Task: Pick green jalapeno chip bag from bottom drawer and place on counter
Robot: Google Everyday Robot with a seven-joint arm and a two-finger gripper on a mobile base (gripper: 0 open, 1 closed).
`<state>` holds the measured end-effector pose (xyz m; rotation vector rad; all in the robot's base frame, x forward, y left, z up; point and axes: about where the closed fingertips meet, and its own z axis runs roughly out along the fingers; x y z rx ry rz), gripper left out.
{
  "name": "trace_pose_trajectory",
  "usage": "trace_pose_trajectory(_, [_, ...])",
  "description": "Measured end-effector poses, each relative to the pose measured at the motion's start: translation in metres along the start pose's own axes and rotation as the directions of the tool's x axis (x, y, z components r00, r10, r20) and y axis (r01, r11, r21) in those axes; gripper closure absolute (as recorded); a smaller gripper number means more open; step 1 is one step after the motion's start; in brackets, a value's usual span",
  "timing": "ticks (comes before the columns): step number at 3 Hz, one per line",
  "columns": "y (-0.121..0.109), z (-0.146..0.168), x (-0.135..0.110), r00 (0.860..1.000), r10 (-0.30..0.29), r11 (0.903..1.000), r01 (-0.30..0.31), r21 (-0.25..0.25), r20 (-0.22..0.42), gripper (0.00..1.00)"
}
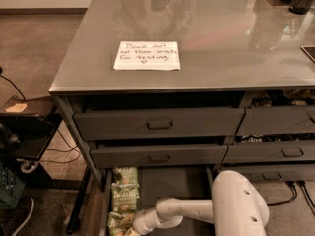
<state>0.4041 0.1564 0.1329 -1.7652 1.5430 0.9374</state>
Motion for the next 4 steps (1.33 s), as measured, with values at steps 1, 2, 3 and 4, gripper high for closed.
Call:
trace_pose_trajectory(1, [0.0,-0.002,-0.003,1.0,0.0,1.0,0.0,0.0,0.0,0.99])
trace_pose_trajectory(2, [-0.005,-0.033,-0.013,0.999,-0.028,0.9987,0.03,0.042,-0.026,1.0])
trace_pose_trajectory(3, [-0.001,-0.085,-0.038,0.997,-0.069,0.9942,0.072,0.08,-0.04,1.0])
trace_pose_trajectory(4, [0.01,-0.135,-0.066,0.995,-0.044,0.9938,0.052,0.098,-0.085,1.0])
